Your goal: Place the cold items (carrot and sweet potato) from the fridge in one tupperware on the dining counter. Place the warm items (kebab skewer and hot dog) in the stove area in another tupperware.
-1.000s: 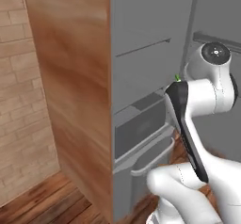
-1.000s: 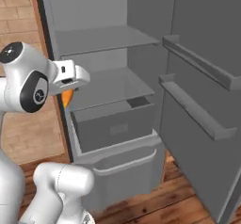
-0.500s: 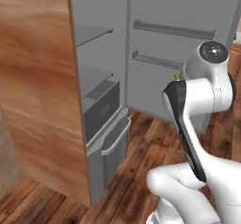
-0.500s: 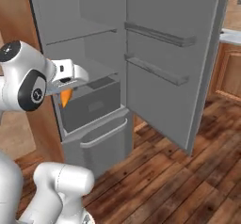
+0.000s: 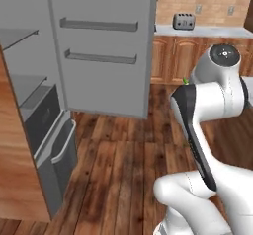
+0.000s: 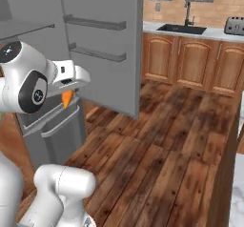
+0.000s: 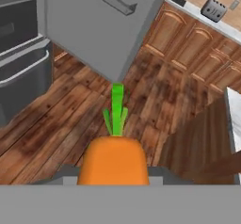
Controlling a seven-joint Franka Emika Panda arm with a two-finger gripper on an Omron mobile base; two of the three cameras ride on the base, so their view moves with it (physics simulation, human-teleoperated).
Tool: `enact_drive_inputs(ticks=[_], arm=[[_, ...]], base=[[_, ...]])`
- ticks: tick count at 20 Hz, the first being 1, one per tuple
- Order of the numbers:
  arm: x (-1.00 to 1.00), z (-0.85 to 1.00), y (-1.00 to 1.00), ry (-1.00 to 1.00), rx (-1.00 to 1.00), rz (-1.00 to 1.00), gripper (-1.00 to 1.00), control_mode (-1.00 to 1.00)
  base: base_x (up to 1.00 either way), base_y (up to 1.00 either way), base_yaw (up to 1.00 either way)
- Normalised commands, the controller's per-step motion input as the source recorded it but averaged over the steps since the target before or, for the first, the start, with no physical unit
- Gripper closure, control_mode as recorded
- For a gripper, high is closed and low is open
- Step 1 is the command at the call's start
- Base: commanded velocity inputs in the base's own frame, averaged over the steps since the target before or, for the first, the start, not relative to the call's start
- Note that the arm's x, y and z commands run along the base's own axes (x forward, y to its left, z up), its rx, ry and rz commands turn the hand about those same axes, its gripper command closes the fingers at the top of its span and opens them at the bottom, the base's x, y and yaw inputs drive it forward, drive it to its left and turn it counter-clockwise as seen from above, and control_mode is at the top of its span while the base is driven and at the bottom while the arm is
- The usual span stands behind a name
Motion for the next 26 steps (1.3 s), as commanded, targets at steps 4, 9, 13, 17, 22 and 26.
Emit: enact_drive_inputs(ticks=[4,9,13,17,22,26], arm=[[0.00,0.00,0.00,0.00,0.00,0.00,1.00,1.00],[0.00,0.00,0.00,0.00,0.00,0.00,1.00,1.00],[0.00,0.00,0.00,0.00,0.00,0.00,1.00,1.00],[0.00,0.00,0.00,0.00,0.00,0.00,1.00,1.00],[0.00,0.00,0.00,0.00,0.00,0.00,1.00,1.00],[0.00,0.00,0.00,0.00,0.00,0.00,1.00,1.00]], base=[[-0.86,-0.74,-0.35],[-0.58,-1.00,-0.18],[-0.76,-1.00,-0.15],[-1.00,-0.88,-0.13],[-1.00,-0.66,-0.12],[-1.00,0.00,-0.03]])
